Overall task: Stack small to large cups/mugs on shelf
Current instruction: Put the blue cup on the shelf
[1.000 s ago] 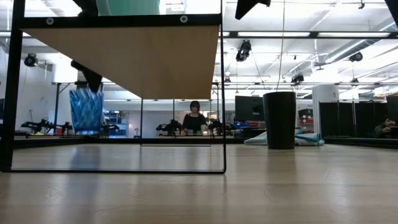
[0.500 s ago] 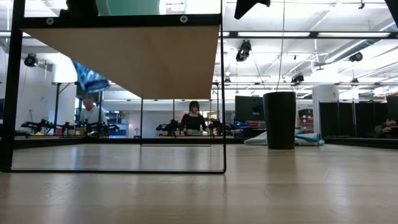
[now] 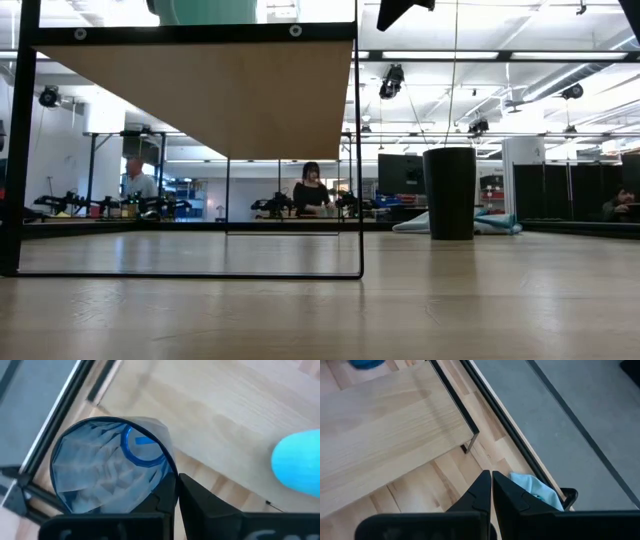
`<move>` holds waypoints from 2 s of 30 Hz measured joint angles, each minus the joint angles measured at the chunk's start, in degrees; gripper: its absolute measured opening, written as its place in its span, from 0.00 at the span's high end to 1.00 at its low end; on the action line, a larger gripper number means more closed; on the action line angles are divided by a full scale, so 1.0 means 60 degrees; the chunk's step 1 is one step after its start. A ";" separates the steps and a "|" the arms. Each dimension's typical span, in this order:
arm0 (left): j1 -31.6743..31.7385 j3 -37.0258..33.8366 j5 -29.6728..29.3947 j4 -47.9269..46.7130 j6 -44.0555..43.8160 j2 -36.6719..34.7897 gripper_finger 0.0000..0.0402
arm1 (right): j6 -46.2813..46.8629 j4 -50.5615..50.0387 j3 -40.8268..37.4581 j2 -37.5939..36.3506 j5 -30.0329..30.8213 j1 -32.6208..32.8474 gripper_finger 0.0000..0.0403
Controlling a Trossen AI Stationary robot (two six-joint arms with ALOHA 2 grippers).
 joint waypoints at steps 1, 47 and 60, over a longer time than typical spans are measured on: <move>-0.0159 0.0098 0.0004 0.0000 0.0001 0.0106 1.00 | -0.0003 0.0000 -0.0004 0.0000 0.0003 0.0000 0.98; -0.2678 0.1764 0.1547 0.0475 -0.0749 0.2395 1.00 | -0.0036 0.0131 -0.0003 0.0000 0.0000 -0.0001 0.98; -0.2675 0.1440 0.1543 0.1154 -0.0739 0.2399 0.86 | -0.0033 0.0135 -0.0002 0.0000 0.0000 0.0000 0.98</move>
